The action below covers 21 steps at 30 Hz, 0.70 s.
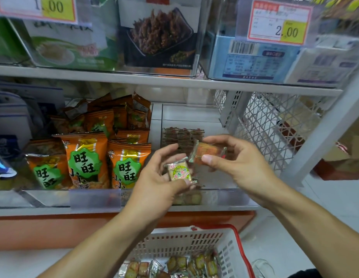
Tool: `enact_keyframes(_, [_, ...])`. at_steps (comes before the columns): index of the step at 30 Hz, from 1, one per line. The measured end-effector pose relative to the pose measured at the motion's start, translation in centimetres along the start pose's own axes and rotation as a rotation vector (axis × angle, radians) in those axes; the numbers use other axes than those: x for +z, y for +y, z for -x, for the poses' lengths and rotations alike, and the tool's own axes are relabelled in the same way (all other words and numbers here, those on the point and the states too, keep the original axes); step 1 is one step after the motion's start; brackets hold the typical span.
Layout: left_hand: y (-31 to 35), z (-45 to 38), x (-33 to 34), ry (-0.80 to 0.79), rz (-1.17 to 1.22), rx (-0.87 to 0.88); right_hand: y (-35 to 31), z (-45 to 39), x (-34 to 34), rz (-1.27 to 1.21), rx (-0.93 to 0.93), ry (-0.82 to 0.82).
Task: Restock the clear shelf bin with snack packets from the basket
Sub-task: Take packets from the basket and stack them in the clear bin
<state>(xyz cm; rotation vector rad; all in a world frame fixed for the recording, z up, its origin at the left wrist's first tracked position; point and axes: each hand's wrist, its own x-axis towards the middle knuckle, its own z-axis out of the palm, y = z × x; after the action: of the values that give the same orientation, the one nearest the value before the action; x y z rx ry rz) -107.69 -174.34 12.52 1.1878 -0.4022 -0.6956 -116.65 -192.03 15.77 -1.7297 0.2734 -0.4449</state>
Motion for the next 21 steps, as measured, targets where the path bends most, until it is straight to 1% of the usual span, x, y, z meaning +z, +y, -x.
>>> enact_keyframes(4, [-0.1, 0.0, -0.3, -0.013, 0.043, -0.047, -0.7, 0.6, 0.0, -0.057, -0.049, -0.044])
enact_keyframes(6, [-0.1, 0.1, -0.2, -0.017, 0.079, -0.056, -0.7, 1.2, 0.8, -0.078, -0.047, -0.035])
enact_keyframes(7, [-0.1, 0.1, -0.2, -0.019, 0.100, -0.065, -0.7, 1.4, 1.1, -0.037, -0.064, 0.001])
enact_keyframes(9, [0.1, 0.1, -0.2, -0.027, 0.164, -0.110, -0.6, 1.6, 1.7, 0.126, -0.156, 0.052])
enact_keyframes(11, [0.3, 0.1, -0.3, -0.067, 0.264, -0.175, -0.4, 1.5, 1.9, 0.192, -0.225, 0.040])
enact_keyframes(13, [0.5, 0.2, -0.4, -0.112, 0.360, -0.223, -0.5, 1.4, 1.8, 0.146, -0.180, -0.016])
enact_keyframes(15, [0.8, 0.4, -0.4, -0.152, 0.381, -0.254, -0.5, 1.4, 1.7, 0.087, -0.108, -0.085])
enact_keyframes(18, [0.8, 0.6, -0.4, -0.187, 0.246, -0.264, -0.2, 1.3, 1.4, 0.071, -0.044, -0.180])
enact_keyframes(21, [0.2, 0.8, -0.4, -0.163, 0.179, -0.261, -0.3, 1.4, 1.6, 0.026, 0.022, -0.226])
